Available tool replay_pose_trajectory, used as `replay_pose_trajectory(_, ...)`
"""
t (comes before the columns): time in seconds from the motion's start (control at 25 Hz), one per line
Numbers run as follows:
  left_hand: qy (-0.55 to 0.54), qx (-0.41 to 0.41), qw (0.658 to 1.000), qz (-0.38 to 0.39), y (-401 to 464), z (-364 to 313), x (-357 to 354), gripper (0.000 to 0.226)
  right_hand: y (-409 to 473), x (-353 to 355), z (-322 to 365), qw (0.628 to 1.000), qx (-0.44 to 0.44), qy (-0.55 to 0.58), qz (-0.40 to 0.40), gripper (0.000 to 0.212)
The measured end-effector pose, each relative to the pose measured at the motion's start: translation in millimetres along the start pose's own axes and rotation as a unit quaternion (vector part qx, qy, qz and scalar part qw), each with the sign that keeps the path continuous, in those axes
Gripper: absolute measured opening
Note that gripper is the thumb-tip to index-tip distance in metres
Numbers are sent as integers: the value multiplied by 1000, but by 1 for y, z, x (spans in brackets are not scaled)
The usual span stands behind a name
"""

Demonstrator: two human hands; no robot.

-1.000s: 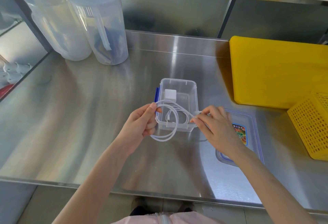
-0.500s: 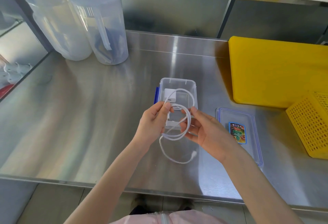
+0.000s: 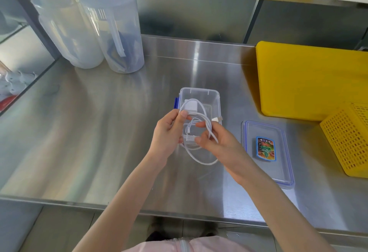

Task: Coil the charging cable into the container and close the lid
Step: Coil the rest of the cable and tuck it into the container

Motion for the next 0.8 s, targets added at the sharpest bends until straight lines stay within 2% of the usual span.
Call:
replay_pose_trajectory(0.12,-11,-4,1000,-13,1,-2,5,29,4,6,1,994,57,-77,-44,24)
replay_pose_trajectory(0.2,-60,3,998,-29,3,-2,18,30,6,16,1,991,77,-92,-65,34)
replay_pose_trajectory(0.28,-96,7,995,-34,7,-2,33,30,6,27,2,995,63,-54,-63,39)
replay_pose_trajectory(0.4,-101,7,994,-41,12,-1,51,29,7,46,6,997,30,40,-58,34)
replay_pose_trajectory(0.48,-88,8,995,-45,13,1,58,28,9,56,10,997,27,56,-45,30)
replay_pose_trajectory(0.56,-87,11,995,-45,15,1,61,28,11,59,15,999,30,7,-25,27)
replay_pose_trajectory(0.68,-113,17,992,-58,18,-1,71,28,11,62,26,991,51,-126,-6,21)
replay_pose_trajectory(0.8,-173,28,983,-55,19,-3,79,28,8,51,33,977,81,-183,72,22)
Point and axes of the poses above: each hand's wrist, its own y-axis towards the middle knuckle, its own x-axis out of the back of the hand, z = x × y, the point moved 6 cm from there along y, towards the middle knuckle, and after that the axes turned 8 degrees about x, right-handed, at the moved point
